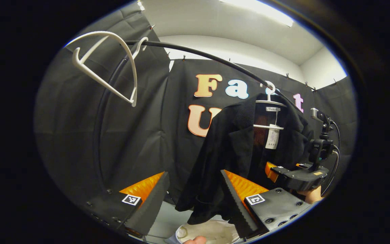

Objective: Grasp the clothes on the hanger with both hands and then place them into the laundry hamper below.

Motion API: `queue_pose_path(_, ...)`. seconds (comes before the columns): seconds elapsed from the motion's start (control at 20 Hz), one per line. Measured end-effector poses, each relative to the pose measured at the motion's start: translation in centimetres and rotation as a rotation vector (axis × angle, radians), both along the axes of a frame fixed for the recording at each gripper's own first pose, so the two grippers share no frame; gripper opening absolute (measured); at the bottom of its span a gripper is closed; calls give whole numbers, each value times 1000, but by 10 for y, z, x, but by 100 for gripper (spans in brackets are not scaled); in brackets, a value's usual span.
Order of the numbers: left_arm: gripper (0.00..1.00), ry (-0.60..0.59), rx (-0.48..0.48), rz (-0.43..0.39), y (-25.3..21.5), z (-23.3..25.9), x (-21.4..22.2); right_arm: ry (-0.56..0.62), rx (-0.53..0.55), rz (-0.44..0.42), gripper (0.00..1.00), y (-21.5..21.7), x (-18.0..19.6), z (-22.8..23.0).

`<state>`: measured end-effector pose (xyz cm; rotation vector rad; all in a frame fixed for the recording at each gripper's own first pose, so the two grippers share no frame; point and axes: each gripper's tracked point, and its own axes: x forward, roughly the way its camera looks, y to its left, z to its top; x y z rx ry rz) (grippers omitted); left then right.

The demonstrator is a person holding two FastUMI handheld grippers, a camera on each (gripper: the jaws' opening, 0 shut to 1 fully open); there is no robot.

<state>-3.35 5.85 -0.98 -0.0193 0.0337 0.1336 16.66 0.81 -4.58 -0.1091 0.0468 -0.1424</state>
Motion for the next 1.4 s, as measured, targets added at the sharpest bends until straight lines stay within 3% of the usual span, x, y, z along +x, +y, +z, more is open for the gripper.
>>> queue_pose_path(0.1,96,2,1,4,1,-2,0,7,-2,2,96,-5,3,-2)
queue_pose_path(0.3,97,18,5,-16,-6,-10,8,15,-22,4,44,-14,-3,-4)
queue_pose_path(0.35,93,21,1,-34,-12,-11,13,12,-8,25,31,-11,-5,-2)
queue_pose_path(0.45,98,30,-9,-87,-30,-15,22,8,34,74,5,-6,-14,1)
queue_pose_path(0.5,100,35,-16,-119,-42,-18,29,14,40,81,2,-8,-18,2)
queue_pose_path(0.7,100,52,-68,-270,-98,-35,74,13,39,101,3,-20,-37,8)
queue_pose_path(0.75,93,53,-70,-293,-110,-41,88,14,46,107,3,-22,-45,13)
queue_pose_path(0.85,97,41,-50,-302,-125,-53,119,4,47,110,3,-24,-55,24)
queue_pose_path(0.9,93,44,-32,-293,-129,-63,132,0,39,113,3,-25,-60,29)
queue_pose_path(1.1,100,101,14,-241,-142,-103,181,4,-4,128,3,-25,-72,36)
queue_pose_path(1.15,93,94,13,-211,-141,-108,191,5,0,131,3,-24,-72,36)
queue_pose_path(1.2,93,86,15,-181,-139,-111,199,7,6,134,4,-23,-73,36)
queue_pose_path(1.25,100,77,24,-151,-137,-112,205,10,11,138,4,-21,-75,37)
queue_pose_path(1.3,93,61,37,-122,-132,-112,211,13,13,143,4,-20,-77,38)
queue_pose_path(1.4,92,46,63,-62,-120,-110,219,21,6,151,4,-20,-78,36)
